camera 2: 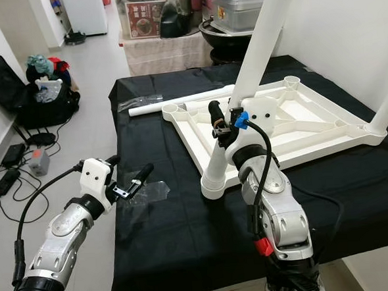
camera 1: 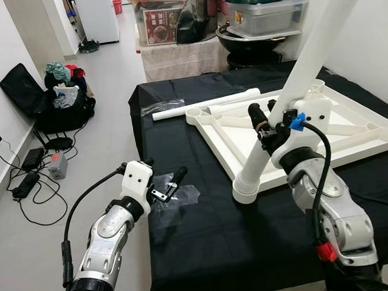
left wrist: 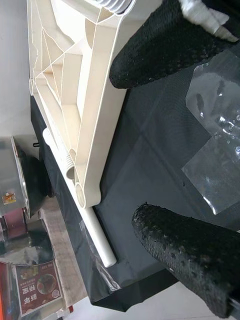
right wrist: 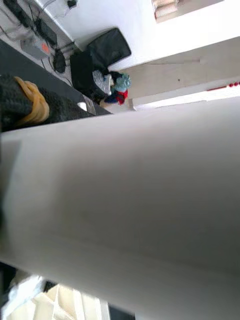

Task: Building children table

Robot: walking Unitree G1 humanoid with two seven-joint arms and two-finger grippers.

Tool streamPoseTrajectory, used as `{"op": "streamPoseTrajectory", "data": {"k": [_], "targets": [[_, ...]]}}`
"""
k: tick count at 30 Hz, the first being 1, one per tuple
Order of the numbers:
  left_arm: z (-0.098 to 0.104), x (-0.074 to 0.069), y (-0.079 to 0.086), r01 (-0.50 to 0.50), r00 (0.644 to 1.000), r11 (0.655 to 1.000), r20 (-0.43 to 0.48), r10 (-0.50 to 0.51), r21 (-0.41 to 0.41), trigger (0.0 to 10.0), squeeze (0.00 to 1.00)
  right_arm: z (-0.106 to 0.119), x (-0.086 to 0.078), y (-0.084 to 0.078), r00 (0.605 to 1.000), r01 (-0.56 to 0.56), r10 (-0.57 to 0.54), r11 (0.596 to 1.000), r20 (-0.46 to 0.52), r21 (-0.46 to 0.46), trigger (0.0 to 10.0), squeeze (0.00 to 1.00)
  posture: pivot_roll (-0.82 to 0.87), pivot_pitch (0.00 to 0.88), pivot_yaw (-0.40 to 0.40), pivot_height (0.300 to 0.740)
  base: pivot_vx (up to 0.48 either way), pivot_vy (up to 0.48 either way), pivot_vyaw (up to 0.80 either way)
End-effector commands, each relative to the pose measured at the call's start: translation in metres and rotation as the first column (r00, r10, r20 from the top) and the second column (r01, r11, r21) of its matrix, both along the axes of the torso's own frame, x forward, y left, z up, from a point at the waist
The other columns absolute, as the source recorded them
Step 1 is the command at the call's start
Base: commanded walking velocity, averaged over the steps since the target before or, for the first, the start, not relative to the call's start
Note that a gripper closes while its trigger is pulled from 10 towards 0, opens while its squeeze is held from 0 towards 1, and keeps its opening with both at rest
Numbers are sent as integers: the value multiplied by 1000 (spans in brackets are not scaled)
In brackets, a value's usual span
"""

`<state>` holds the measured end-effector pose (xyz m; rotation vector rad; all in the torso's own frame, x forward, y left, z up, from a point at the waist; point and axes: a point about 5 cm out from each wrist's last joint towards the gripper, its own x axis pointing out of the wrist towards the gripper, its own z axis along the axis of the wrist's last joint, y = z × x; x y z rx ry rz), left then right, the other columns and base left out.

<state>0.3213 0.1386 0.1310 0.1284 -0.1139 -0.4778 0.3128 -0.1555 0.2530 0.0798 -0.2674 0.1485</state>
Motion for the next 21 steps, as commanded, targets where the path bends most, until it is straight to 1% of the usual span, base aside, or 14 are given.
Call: {"op": "streamPoseTrajectory", "data": {"k": [1,2,3,4,5,6,7,9,15,17,18,19,20,21], "targets": [[-10,-1,-6,7,1000,1000,-27,-7,7,10000,0,0,14,-7,1000,17,-17,998,8,61,10000,0,24,0,0,740,0,0,0],[-10,-1,-7,9,1000,1000,-29,-8,7,10000,0,-10,18,-6,1000,19,-17,998,-24,68,10000,0,24,0,0,740,0,0,0],[-10,-1,-7,9,1000,1000,-29,-8,7,10000,0,-10,18,-6,1000,19,-17,998,-24,68,10000,0,24,0,0,740,0,0,0],[-10,-1,-7,9,1000,1000,-29,-9,8,10000,0,-18,18,-4,999,21,-17,998,-52,64,10000,0,24,0,0,740,0,0,0],[-10,-1,-7,10,1000,1000,-29,-10,8,10000,0,-44,18,-1,990,24,-17,999,-141,49,10000,0,27,0,0,740,0,0,0],[-10,-1,-7,10,1000,1000,-29,-10,8,10000,0,-44,18,-1,990,24,-17,999,-141,49,10000,0,27,0,0,740,0,0,0],[-10,-2,-8,11,1000,1000,-29,-10,9,10000,0,-77,15,2,968,32,-22,999,-252,33,10000,0,30,0,0,740,0,0,0],[-10,-2,-8,11,1000,1000,-29,-10,10,10000,0,-88,13,2,956,41,-30,999,-292,31,10000,0,32,0,0,740,0,0,0],[-11,-2,-6,7,1000,1000,-30,-7,11,10000,0,-90,13,1,956,42,-23,997,-292,60,10000,0,32,0,0,740,0,0,0],[-12,-2,-6,9,1000,1000,-30,-9,11,10000,0,-70,17,-3,974,47,-27,996,-225,81,10000,0,23,0,0,740,0,0,0],[-12,-2,-6,9,1000,1000,-30,-9,11,10000,0,-70,17,-3,974,47,-27,996,-225,81,10000,0,23,0,0,740,0,0,0],[-12,-2,-7,10,1000,1000,-30,-10,11,10000,0,-57,19,-6,982,48,-31,995,-184,91,10000,0,21,0,0,740,0,0,0],[-12,-2,-7,10,1000,1000,-30,-10,11,10000,0,-57,19,-6,982,48,-31,995,-184,91,10000,0,21,0,0,740,0,0,0],[-12,-1,-8,13,1000,1000,-29,-12,10,10000,0,-40,21,-9,991,51,-37,993,-131,105,10000,0,21,0,0,740,0,0,0]]}}
